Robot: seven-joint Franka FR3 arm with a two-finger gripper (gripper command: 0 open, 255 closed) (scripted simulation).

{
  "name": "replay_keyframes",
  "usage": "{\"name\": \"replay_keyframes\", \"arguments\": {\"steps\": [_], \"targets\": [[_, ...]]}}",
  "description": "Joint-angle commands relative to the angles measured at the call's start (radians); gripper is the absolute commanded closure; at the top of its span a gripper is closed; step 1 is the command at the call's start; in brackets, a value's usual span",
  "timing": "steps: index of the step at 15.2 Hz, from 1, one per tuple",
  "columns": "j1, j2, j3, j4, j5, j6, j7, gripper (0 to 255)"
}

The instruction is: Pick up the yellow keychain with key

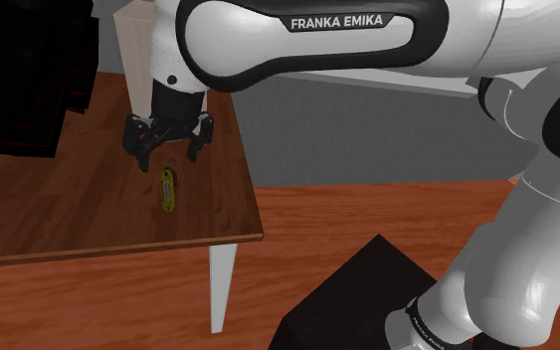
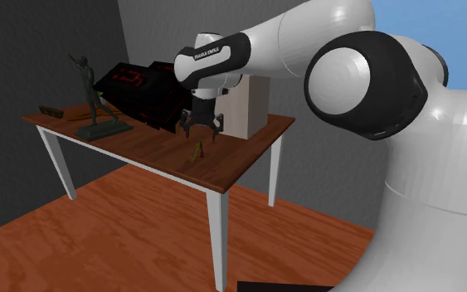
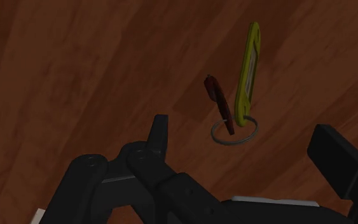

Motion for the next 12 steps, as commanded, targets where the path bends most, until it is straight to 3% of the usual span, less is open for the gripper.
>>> {"name": "replay_keyframes", "arguments": {"steps": [1,3,4,12], "targets": [[-0.001,0.0,0.0,-0.026,0.0,0.026,-0.001,0],[-0.001,0.001,-0.001,-0.033,0.0,0.034,-0.001,0],[-0.001,0.001,-0.001,-0.033,0.0,0.034,-0.002,255],[-0.002,0.001,-0.001,-0.034,0.0,0.035,-0.003,255]]}}
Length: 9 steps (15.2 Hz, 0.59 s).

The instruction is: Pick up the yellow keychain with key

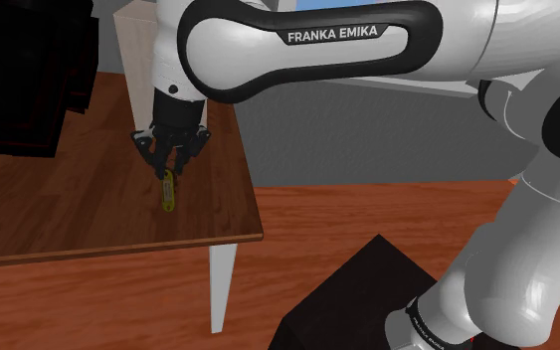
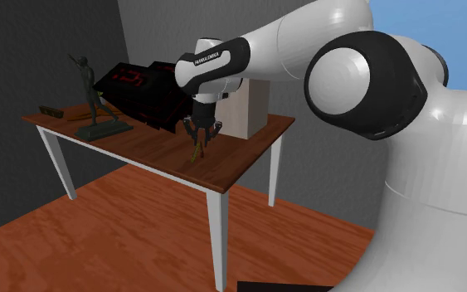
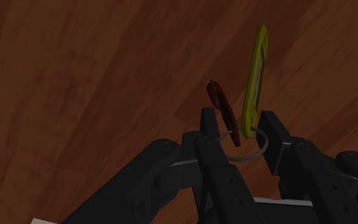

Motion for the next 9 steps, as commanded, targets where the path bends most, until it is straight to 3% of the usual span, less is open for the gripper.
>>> {"name": "replay_keyframes", "arguments": {"steps": [1,9], "targets": [[0.001,0.0,0.0,0.0,-0.001,-0.002,0.001,255],[0.003,-0.003,0.002,0.104,0.0,-0.108,0.006,255]]}}
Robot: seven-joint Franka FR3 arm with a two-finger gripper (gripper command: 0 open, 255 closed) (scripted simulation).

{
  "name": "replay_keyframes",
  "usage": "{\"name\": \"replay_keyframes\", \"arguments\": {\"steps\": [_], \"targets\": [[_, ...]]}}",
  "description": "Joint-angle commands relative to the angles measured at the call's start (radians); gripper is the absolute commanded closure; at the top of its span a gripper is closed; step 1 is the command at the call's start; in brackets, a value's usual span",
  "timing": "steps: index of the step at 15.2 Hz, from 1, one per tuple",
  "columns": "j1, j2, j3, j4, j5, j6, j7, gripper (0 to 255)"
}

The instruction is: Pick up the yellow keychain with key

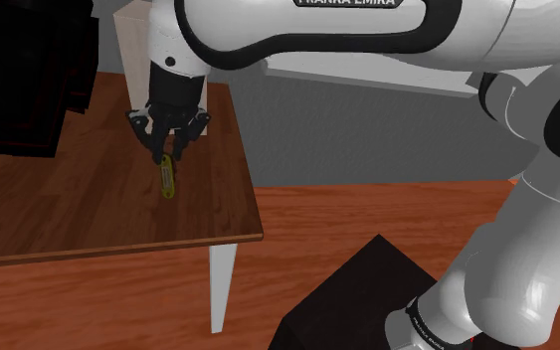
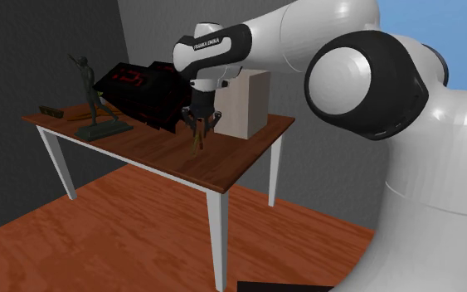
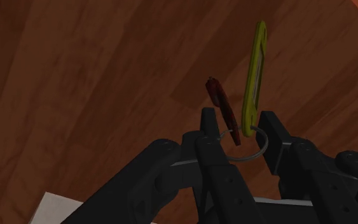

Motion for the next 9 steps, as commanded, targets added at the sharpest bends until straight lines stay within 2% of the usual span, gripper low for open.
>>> {"name": "replay_keyframes", "arguments": {"steps": [1,7,9], "targets": [[0.0,0.001,0.0,0.027,0.0,-0.027,0.0,255],[0.006,0.012,0.002,0.122,-0.006,-0.111,0.008,255],[0.006,0.012,0.002,0.124,-0.007,-0.113,0.008,255]]}}
